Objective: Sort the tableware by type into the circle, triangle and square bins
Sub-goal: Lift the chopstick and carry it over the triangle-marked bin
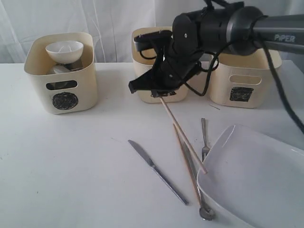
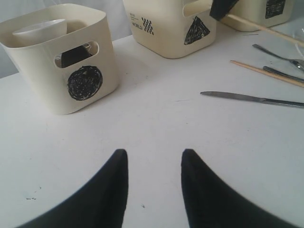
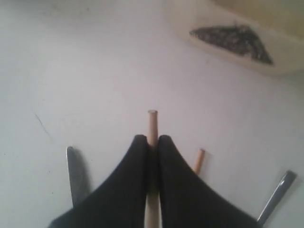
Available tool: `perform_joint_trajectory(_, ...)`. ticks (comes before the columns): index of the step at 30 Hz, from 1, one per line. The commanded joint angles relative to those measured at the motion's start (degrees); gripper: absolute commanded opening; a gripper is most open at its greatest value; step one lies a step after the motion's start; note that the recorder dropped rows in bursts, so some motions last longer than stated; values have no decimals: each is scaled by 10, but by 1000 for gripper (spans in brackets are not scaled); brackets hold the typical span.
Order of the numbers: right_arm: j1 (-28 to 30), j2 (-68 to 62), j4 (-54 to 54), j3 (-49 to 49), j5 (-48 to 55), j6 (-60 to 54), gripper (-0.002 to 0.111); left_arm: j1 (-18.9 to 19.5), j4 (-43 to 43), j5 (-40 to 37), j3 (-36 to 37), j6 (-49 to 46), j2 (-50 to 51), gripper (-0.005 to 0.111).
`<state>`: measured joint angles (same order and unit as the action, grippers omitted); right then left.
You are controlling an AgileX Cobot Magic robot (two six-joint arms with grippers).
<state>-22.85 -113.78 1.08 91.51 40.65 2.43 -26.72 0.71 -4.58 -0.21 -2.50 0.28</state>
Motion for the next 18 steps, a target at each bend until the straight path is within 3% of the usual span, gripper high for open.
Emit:
perform_joint_trajectory(1,-1,52,0,5,-51,-38,0,1,-7,1,2,-1,-3,43)
perform_joint_trajectory(18,9,124,9,2,-307,-38,0,1,-7,1,2,-1,-3,43)
